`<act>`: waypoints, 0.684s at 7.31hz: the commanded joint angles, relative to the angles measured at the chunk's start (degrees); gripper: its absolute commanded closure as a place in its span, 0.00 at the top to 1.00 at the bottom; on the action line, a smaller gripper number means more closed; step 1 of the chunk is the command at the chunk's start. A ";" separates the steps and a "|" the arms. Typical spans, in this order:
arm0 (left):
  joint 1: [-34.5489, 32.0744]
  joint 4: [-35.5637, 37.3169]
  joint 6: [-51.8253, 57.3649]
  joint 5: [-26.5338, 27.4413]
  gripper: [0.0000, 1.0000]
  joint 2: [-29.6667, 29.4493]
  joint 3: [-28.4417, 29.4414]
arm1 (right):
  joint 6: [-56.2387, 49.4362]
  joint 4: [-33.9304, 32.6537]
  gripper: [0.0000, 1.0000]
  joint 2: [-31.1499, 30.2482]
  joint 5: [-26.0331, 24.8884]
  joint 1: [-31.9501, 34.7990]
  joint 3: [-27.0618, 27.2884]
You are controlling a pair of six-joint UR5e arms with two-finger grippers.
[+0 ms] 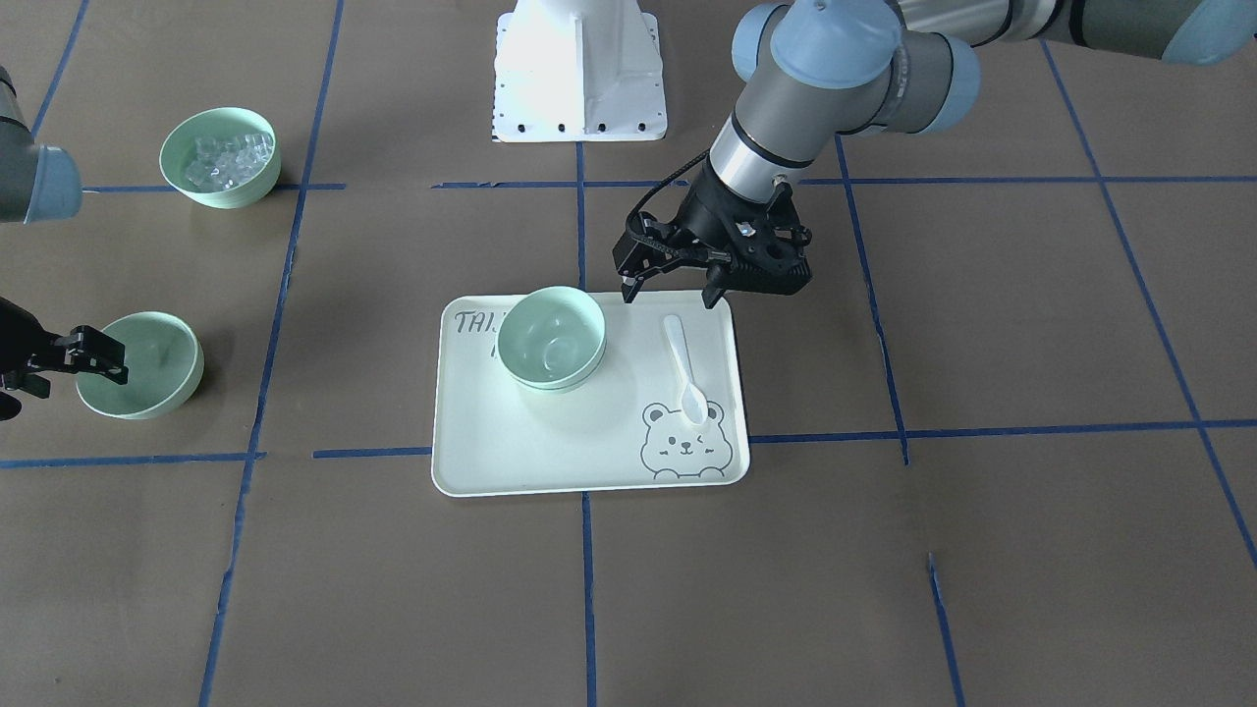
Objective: Stack green bowls together
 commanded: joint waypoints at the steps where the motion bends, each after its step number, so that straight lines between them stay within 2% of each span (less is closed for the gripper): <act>1: -0.04 0.07 0.00 -0.02 1.00 0.04 -0.10 | 5.13 4.48 0.00 -0.70 0.19 -0.16 -0.91; 3: -1.26 0.07 0.18 -0.02 1.00 0.91 -0.63 | 6.53 4.57 0.00 -0.88 0.81 -0.25 -0.03; 5: -5.38 4.34 11.98 -0.11 1.00 7.30 -7.45 | 14.22 4.05 0.00 0.07 3.34 -0.33 6.18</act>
